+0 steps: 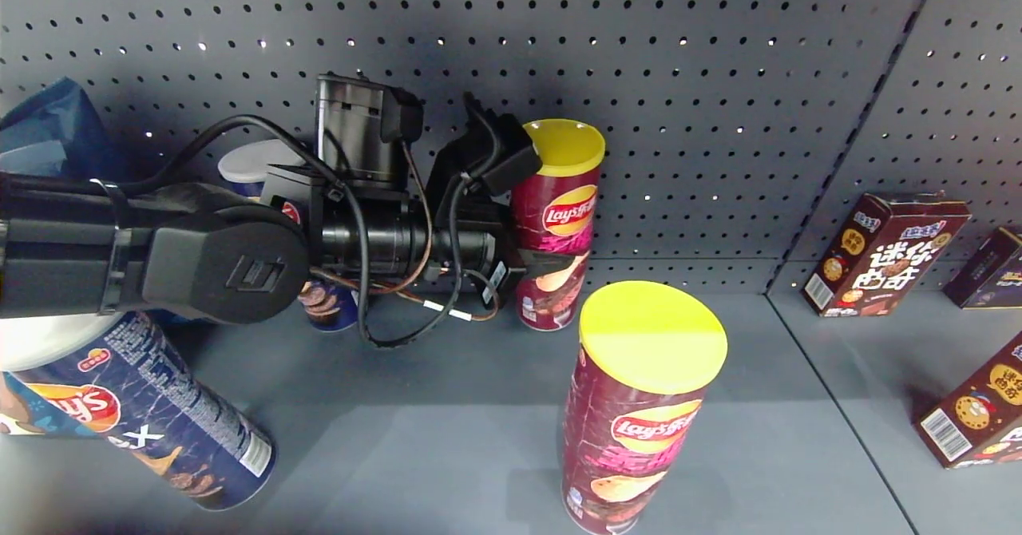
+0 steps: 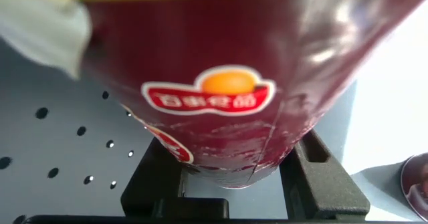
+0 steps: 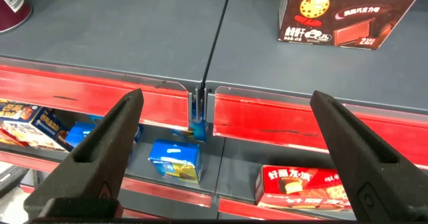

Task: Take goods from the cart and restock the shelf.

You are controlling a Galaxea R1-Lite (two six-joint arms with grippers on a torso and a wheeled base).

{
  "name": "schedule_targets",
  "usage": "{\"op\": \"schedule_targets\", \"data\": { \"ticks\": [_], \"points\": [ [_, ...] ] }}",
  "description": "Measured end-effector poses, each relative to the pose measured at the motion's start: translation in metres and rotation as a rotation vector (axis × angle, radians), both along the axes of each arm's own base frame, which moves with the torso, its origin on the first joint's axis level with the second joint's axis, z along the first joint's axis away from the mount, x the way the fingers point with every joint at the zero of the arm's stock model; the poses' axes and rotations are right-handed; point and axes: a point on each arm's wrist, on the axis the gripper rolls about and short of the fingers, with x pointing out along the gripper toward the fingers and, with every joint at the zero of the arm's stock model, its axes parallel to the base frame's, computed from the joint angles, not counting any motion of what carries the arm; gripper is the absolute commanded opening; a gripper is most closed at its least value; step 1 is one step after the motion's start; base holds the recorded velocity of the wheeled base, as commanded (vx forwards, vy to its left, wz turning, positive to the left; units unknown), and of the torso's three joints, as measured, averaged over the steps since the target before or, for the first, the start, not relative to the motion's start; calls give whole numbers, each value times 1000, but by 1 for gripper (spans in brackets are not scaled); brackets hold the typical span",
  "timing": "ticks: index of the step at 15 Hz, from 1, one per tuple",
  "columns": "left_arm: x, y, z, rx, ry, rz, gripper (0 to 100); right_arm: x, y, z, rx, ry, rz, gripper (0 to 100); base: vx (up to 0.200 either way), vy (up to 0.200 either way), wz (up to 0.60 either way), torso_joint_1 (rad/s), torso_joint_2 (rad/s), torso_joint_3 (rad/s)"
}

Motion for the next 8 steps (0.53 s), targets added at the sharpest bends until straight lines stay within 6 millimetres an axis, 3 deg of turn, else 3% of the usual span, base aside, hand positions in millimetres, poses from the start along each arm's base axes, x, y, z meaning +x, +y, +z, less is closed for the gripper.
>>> {"op": "schedule_targets", "data": {
  "ticks": [8],
  "points": [
    [5, -3, -9, 11, 17, 1, 0, 0, 0, 0, 0, 0, -1, 100, 0, 0, 0, 0, 0, 0]
  ]
}}
